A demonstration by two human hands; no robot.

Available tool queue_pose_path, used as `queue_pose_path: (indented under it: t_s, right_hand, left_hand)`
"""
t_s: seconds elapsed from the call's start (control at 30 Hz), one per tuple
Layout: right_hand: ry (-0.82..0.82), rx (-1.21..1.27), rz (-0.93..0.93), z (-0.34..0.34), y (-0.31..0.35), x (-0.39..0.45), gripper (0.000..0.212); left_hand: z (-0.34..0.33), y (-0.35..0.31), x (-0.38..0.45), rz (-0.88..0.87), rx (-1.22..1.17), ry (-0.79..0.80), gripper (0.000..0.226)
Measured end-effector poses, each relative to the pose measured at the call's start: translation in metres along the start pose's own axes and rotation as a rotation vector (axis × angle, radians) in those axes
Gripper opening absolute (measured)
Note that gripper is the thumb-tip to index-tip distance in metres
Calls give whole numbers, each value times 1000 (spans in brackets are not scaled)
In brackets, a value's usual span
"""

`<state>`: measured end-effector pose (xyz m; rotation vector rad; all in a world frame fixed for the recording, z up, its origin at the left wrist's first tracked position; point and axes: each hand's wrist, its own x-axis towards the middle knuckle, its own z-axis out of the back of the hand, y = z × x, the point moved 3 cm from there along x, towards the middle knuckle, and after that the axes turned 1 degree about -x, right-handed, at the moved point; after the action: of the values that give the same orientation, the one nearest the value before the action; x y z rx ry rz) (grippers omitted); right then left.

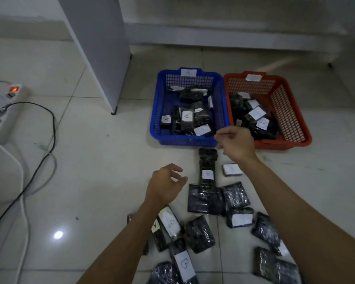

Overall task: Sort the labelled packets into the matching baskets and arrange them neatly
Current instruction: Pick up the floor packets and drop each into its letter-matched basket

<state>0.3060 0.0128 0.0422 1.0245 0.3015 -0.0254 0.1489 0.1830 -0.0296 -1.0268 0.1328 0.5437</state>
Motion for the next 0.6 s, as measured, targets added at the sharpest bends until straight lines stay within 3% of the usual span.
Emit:
queue_pose_path:
  t_s: [0.13, 0.23, 0.3, 0.37, 0.47, 0.53, 0.6]
  right_hand:
    - [-69, -12, -54, 37, -58, -32, 4]
    - [-78, -76, -141, 55, -101, -47, 6]
    - [-54, -120, -166, 59, -122, -53, 7]
    - [-3, -174, -186, 57, -134, -58, 12]
    - [86, -325, -202, 47, -142, -62, 44]
    - [123, -482, -178, 37, -142, -64, 70]
    - [141, -595, -162, 26, -141, -65, 84]
  left_hand:
    - [-32, -8, 6, 51, 55, 89, 28]
    - [-55, -18, 16, 121, 107, 124, 46]
    - [-65, -25, 23, 203, 161, 109, 59]
    - [-70, -34, 27, 262, 236, 47, 55]
    - [-75, -50, 28, 294, 285, -17, 47]
    - [-79, -49, 31, 313, 236, -9, 43]
    - [-82, -44, 35, 311, 180, 33, 30]
